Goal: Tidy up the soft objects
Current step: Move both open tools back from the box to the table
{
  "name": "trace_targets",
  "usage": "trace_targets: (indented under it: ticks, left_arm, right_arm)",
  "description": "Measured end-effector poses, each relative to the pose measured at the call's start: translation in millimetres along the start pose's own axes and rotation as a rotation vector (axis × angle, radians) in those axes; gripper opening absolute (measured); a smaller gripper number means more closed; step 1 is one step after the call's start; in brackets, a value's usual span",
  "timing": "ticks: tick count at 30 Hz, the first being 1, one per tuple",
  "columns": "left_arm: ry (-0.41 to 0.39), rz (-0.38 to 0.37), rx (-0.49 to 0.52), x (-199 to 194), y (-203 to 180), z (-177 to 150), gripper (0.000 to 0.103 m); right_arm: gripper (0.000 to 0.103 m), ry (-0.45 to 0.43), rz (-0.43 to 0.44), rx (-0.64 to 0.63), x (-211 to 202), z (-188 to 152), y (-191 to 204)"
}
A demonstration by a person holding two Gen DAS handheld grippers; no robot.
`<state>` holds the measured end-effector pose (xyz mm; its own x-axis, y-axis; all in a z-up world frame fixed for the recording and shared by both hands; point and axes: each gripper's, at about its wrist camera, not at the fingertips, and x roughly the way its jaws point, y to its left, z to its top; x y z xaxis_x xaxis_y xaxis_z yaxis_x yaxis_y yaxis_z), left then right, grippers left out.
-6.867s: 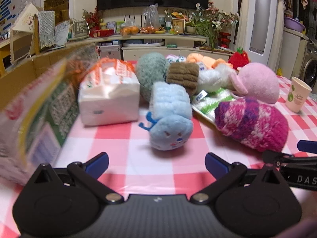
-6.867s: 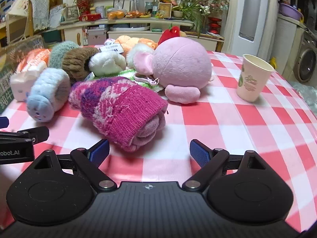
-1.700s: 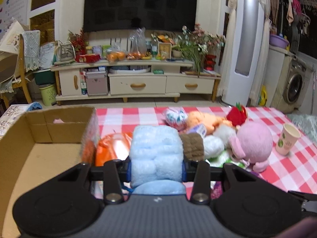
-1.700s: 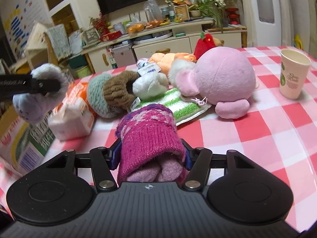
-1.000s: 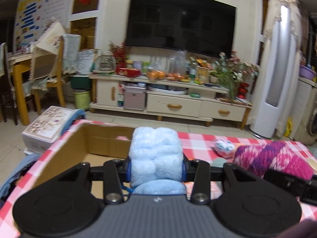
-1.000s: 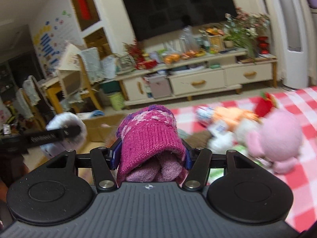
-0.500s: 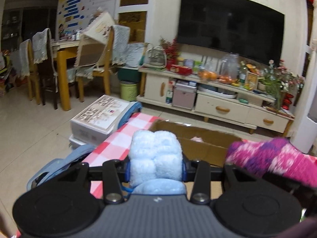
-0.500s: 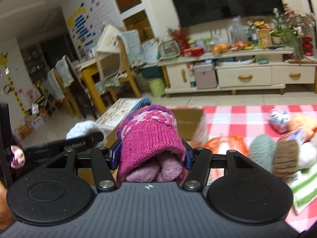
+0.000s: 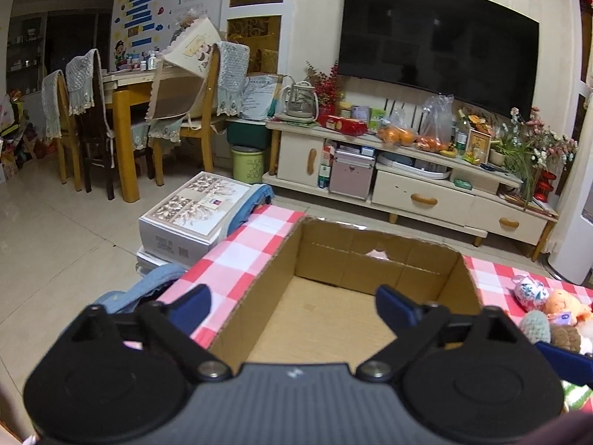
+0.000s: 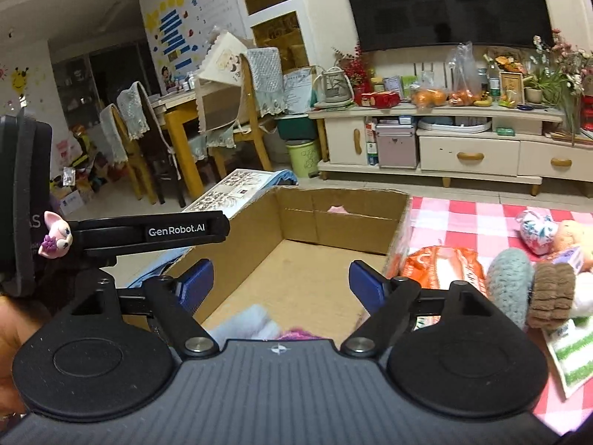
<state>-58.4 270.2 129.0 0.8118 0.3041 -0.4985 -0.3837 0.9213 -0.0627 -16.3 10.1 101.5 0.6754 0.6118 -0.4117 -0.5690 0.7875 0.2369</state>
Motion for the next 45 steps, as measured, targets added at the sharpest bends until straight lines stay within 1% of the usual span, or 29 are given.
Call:
trace_targets:
  ticks: [4, 13, 24, 31, 45]
  left_arm:
    - [-0.010, -0.021, 0.019, -4, -10, 0, 0.101]
    - [-0.018, -0.065, 0.066, -9, -32, -3, 0.102]
    - [-0.010, -0.106, 0.108, -11, -59, -7, 0.102]
    - [0.001, -0.135, 0.139, -12, -72, -12, 0.102]
    - [0.013, -0.187, 0.191, -16, -102, -20, 0.102]
  right_arm:
    - [0.103, -0.028, -0.040, 0.031, -12, -7, -11]
    - [0.103, -0.038, -0.131, 0.066, -30, -20, -26]
    - [0.103, -0.023, -0.175, 0.128, -36, -25, -31]
    - [0.103, -0.034, -0.202, 0.187, -39, -28, -33]
    - [0.103, -0.056, -0.288, 0.219, -46, -39, -29]
